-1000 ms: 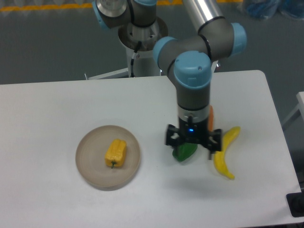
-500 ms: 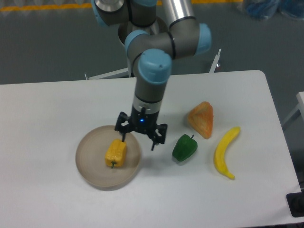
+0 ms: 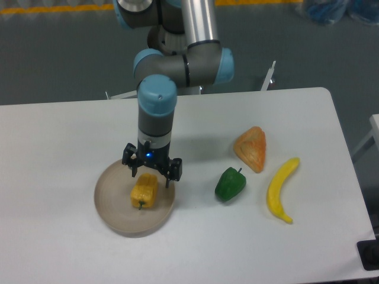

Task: Pick up the yellow pepper from the plate
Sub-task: 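Lower the open gripper around the yellow pepper on the plate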

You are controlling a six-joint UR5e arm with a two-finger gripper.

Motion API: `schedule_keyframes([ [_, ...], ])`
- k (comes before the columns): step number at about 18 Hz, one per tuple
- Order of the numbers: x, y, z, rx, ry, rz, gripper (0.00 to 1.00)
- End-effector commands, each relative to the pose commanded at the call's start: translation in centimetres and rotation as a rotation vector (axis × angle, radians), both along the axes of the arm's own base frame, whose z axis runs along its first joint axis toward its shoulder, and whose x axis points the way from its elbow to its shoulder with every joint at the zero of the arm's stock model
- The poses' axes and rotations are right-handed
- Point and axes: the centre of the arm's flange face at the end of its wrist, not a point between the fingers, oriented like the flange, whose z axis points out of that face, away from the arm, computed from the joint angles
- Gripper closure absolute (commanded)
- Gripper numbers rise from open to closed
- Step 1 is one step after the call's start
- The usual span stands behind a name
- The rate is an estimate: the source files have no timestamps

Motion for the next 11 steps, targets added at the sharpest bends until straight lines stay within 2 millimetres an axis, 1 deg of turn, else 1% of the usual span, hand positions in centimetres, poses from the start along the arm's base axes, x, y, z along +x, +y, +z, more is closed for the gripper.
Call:
schedule_keyframes([
  [3,0.4,0.0,-0.9,-0.017,-0.006,0.005,0.0],
  [5,0.6,0.3,-1.0,-0.015,-0.006,0.002,0.0],
  [9,0.6,0.6,-1.9,-0.029,-0.008,0.0,0.0],
  [11,0.6,0.6,-1.9,-0.028,-0.006,-0.001,0.0],
])
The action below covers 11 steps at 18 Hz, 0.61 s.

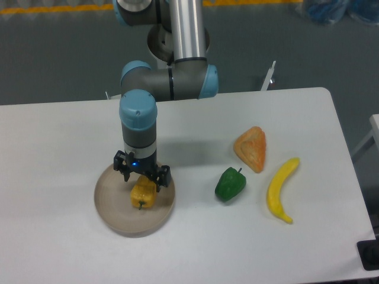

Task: Pick up the yellow pepper from the plate
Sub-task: 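Lower the open gripper around the yellow pepper on the plate, then close the gripper on the yellow pepper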

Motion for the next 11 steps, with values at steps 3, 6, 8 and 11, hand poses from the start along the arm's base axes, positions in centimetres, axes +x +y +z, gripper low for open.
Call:
schedule_keyframes([
  [3,-0.11,0.04,0.07,0.001,0.0,0.002,0.31],
  [6,-0.15,0.17,0.27,0.006,0.002,-0.001,0.45],
  [8,-0.14,0.47,0.75,0.016,0.006,-0.006,0.49],
  [11,-0.26,0.53,0.98,0.021,0.008,-0.007,0.57],
])
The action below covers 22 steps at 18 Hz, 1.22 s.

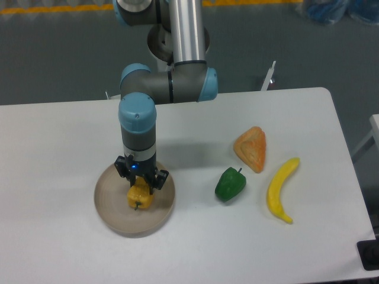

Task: Pick up the yellow pepper from the plate
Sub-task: 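Close the gripper on the yellow pepper, then lift the yellow pepper off the plate and carry it toward the banana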

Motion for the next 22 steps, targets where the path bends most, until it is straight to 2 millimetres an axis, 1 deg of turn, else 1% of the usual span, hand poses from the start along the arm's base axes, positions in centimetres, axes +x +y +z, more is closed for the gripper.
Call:
schedule_keyframes([
  [2,0.0,0.0,0.3,0.004,0.002,-0.002,0.62],
  [4,0.0,0.2,0.9,0.016,0.006,-0.006,0.64],
  [5,-0.1,0.3,1.6,0.028,0.011,-0.01,0.64],
  [7,-0.4,0.8,3.9,0.066,0.03,-0.026,0.64],
  [8,-0.6,0.9,4.6,0.076,0.048,-0.054,0.64],
  [11,-2.4,0.7,6.6,0.086,0.143,-0.121,0.64],
  [13,-5.5,-0.2,8.2,0.098,0.178,-0.111,0.64],
  [15,-8.8,-1.4,9.7,0.105,0.215,-0.139,0.64],
  [16,-11.1,-2.1,10.2,0.099,0.234,-0.16,0.64],
  [17,-14.0,-3.1,10.6,0.089,0.262,-0.192,0.64],
  [19,-17.7,-4.4,11.2,0.079,0.293,-0.212,0.64],
  [21,-21.1,-5.4,12.9,0.087,0.334,-0.22,0.64],
  [22,-22.4,-5.6,13.4,0.088,0.347,-0.22,0.64],
])
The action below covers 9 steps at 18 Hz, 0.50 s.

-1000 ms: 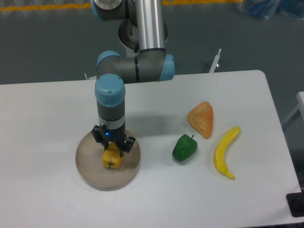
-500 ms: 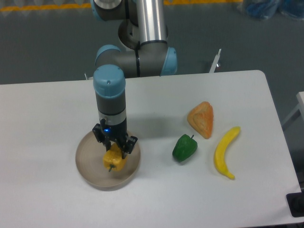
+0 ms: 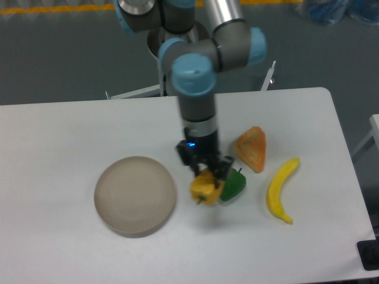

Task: Pick up the yellow pepper from the plate
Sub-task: 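Lift the yellow pepper off the plate and carry it toward the banana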

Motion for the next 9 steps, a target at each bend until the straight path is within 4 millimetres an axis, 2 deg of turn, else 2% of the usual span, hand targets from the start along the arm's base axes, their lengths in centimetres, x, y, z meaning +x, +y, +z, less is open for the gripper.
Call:
schedule_keyframes([
  [2,-1.4,-0.1,0.0,-0.001,0.006,0.007,0.64],
  [5,-3.2,-0.2,1.5,0.022,0.026,0.026,0.64],
  [9,-5.3,1.5,1.9,0.037,0.04,0.035,0.64],
])
